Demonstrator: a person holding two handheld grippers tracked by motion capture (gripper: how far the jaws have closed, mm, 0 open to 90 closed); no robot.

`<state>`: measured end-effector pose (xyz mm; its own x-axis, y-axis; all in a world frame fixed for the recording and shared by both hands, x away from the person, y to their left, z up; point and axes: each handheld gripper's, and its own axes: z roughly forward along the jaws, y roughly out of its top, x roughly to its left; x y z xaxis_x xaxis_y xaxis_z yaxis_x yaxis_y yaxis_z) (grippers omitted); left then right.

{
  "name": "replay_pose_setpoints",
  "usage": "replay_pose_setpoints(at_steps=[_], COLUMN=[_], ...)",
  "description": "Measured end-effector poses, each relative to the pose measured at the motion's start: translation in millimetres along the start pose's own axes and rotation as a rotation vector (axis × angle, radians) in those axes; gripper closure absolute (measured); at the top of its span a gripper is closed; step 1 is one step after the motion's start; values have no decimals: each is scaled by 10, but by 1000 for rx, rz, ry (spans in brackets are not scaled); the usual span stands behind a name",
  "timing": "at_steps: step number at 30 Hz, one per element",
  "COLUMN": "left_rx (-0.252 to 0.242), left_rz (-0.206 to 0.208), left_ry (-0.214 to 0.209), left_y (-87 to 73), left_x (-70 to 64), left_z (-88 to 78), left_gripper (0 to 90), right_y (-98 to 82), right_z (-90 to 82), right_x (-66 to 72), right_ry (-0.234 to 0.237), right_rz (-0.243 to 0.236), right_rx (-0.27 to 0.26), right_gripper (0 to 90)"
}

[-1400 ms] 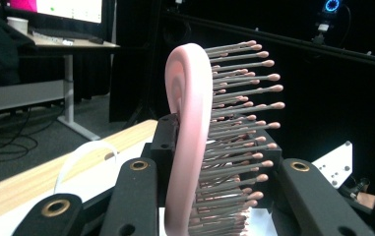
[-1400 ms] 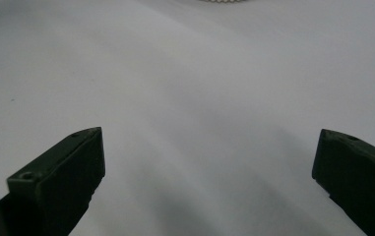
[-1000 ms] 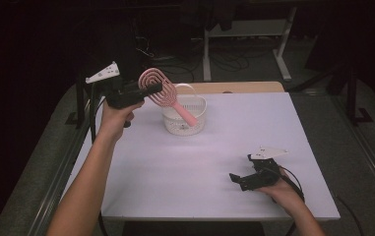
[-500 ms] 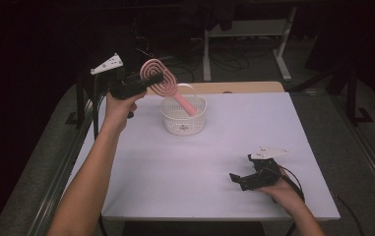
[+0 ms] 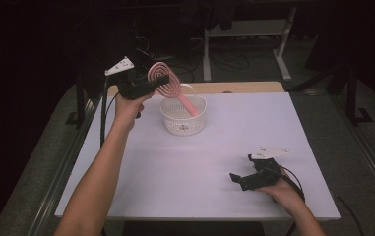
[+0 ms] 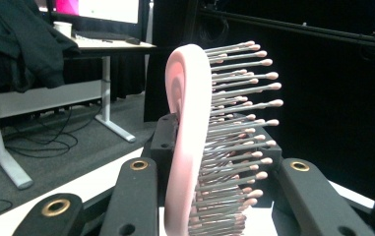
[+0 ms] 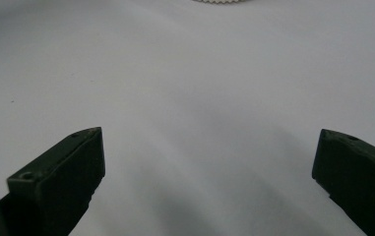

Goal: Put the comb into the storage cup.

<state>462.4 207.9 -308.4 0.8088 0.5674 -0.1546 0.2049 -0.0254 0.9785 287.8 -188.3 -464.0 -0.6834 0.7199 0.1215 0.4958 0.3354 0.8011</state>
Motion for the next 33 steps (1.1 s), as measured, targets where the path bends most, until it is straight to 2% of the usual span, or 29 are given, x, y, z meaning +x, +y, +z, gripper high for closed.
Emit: replay_pose_setpoints(at_steps=[17,33], left_rx=[52,90], left_rz=[-56,-61], left_ry=[34,40], left_y=[-339,-524], left_x=[99,83], left_z=[217,350], left_gripper=[655,654], right_y=[-2,-4], right_z=[-3,2], right_x=[-2,2], right_ry=[1,2], right_rz=[-1,-1], right_rx=[1,2], right_gripper=[0,0])
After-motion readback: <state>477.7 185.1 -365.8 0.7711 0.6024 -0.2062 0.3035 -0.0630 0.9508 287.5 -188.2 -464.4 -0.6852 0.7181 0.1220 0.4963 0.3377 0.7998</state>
